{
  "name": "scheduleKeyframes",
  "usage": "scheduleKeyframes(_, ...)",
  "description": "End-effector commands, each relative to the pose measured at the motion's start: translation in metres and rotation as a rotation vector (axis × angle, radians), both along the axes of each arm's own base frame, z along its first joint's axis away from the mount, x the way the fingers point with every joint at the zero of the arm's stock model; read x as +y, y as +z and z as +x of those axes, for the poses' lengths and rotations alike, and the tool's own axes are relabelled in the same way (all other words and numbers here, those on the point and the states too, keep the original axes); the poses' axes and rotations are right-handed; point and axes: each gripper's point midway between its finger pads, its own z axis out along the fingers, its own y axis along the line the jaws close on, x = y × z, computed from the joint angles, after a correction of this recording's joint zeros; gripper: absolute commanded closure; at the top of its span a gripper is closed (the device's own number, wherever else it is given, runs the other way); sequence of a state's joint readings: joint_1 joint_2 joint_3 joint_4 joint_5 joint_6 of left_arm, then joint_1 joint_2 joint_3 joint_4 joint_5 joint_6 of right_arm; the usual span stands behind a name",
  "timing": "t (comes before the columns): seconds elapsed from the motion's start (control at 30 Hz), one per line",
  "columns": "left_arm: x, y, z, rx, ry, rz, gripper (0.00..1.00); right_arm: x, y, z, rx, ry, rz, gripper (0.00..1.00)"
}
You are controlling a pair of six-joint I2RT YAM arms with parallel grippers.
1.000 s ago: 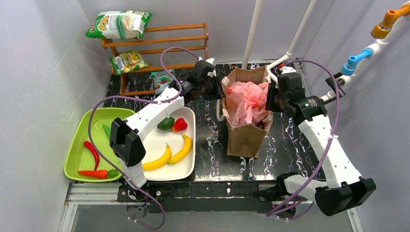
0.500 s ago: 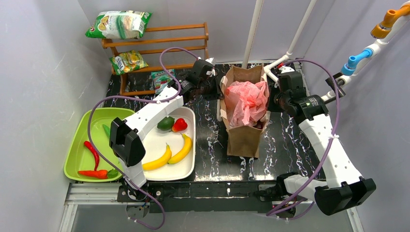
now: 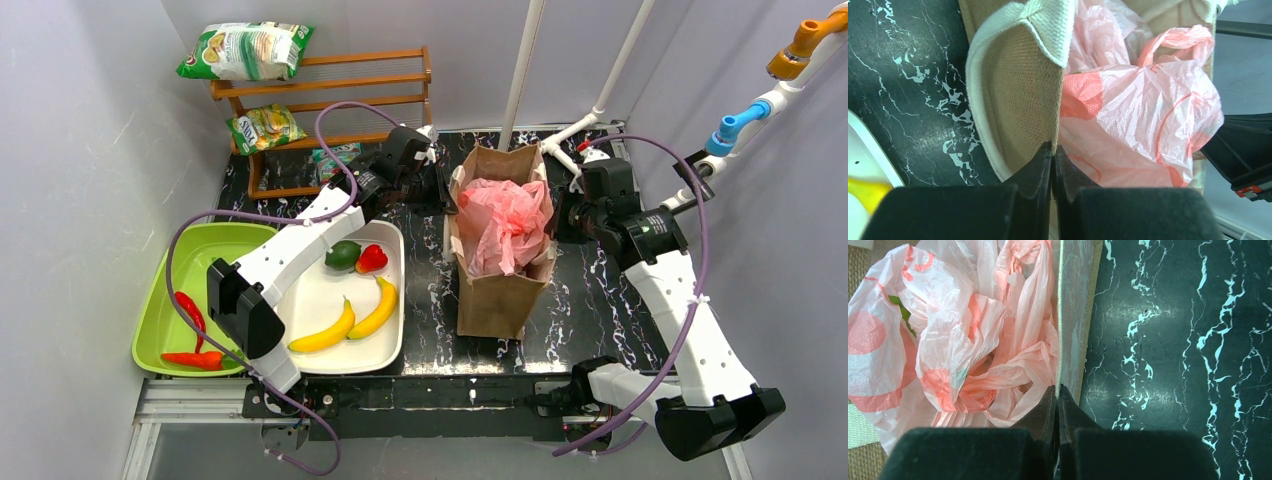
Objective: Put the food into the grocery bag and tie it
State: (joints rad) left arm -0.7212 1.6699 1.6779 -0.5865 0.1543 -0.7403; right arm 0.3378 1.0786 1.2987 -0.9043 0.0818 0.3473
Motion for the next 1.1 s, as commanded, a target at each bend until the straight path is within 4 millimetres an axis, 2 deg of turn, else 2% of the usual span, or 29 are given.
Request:
scheduleKeyframes(0.0, 0.002, 0.035, -0.011, -0.052, -0.032, -0.073, 1.0, 0.007, 0.012, 0.003, -0.045, 0.005, 0.054, 0.99)
scheduleKeyframes(0.1, 0.001, 0.028, -0.012, -0.026, -0.03, -0.071, 1.0, 0.008, 0.012, 0.003, -0.04, 0.011, 0.054, 0.99)
scheduleKeyframes(0.13, 0.002, 0.028, -0.012, -0.029, -0.024, -0.068, 0.99, 0.007, 0.012, 0.003, -0.041, 0.012, 0.052, 0.95)
scheduleKeyframes(0.2, 0.004, 0.032, -0.011, -0.049, -0.038, -0.061, 0.89, 0.005, 0.014, 0.003, -0.043, 0.004, 0.045, 0.74)
scheduleKeyframes(0.23, 0.005, 0.035, -0.011, -0.055, -0.051, -0.054, 0.82, 0.004, 0.015, 0.003, -0.044, 0.001, 0.04, 0.62)
scheduleKeyframes(0.27, 0.007, 0.036, -0.011, -0.057, -0.059, -0.037, 0.68, 0.003, 0.016, 0.004, -0.047, -0.005, 0.036, 0.54)
scheduleKeyframes(0.33, 0.013, 0.041, -0.009, -0.064, -0.065, -0.01, 0.41, 0.001, 0.023, 0.004, -0.057, -0.006, 0.03, 0.44)
scheduleKeyframes(0.4, 0.02, 0.048, -0.004, -0.082, -0.058, -0.003, 0.23, 0.001, 0.031, 0.005, -0.074, -0.008, 0.029, 0.35)
scheduleKeyframes(0.47, 0.025, 0.059, -0.002, -0.101, -0.064, -0.036, 0.04, 0.001, 0.04, 0.007, -0.095, -0.009, 0.033, 0.32)
scheduleKeyframes(0.57, 0.043, 0.071, 0.013, -0.052, 0.018, -0.194, 0.02, 0.006, 0.058, 0.007, -0.143, 0.016, 0.062, 0.3)
scheduleKeyframes(0.67, 0.059, 0.083, 0.019, 0.033, 0.035, -0.411, 0.02, 0.011, 0.077, 0.009, -0.211, 0.025, 0.115, 0.24)
scheduleKeyframes(0.7, 0.072, 0.083, 0.024, 0.031, 0.06, -0.436, 0.02, 0.011, 0.082, 0.011, -0.232, 0.008, 0.131, 0.23)
scheduleKeyframes(0.83, 0.107, 0.079, 0.018, -0.023, 0.125, -0.288, 0.02, 0.006, 0.097, 0.015, -0.262, -0.06, 0.163, 0.2)
scheduleKeyframes(0.93, 0.121, 0.083, 0.004, -0.028, 0.121, -0.196, 0.02, 0.005, 0.11, 0.014, -0.251, -0.091, 0.184, 0.19)
scheduleKeyframes(1.07, 0.136, 0.083, -0.012, -0.008, 0.126, -0.113, 0.02, 0.017, 0.121, 0.009, -0.24, -0.042, 0.242, 0.16)
